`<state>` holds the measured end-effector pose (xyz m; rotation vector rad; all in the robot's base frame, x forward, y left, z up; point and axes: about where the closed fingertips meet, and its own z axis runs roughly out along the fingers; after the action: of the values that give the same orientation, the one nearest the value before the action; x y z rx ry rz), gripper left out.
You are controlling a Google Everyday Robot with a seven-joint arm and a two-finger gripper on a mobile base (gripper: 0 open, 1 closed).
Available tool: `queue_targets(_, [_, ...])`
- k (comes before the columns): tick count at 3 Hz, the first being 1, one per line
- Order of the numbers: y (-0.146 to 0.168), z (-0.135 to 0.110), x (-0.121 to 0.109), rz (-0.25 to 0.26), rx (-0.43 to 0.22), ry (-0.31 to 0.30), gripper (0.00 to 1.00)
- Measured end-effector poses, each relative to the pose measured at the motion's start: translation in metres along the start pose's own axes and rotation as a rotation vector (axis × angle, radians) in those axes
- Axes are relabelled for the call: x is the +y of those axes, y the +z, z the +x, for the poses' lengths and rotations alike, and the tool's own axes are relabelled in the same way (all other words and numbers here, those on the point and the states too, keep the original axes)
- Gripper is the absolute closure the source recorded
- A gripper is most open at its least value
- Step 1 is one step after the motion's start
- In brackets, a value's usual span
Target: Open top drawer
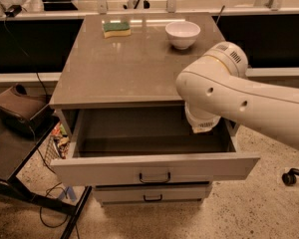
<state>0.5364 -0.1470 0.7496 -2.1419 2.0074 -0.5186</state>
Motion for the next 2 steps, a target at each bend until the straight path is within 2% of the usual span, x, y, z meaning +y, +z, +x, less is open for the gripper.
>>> queue_targets(1, [0.0627,0.0073,0.0120,-0.098,-0.070,0.052,1.00])
queue_targets(2, [0.0645,0.0071,0.0137,-0.105,-0.072,0.052,1.00])
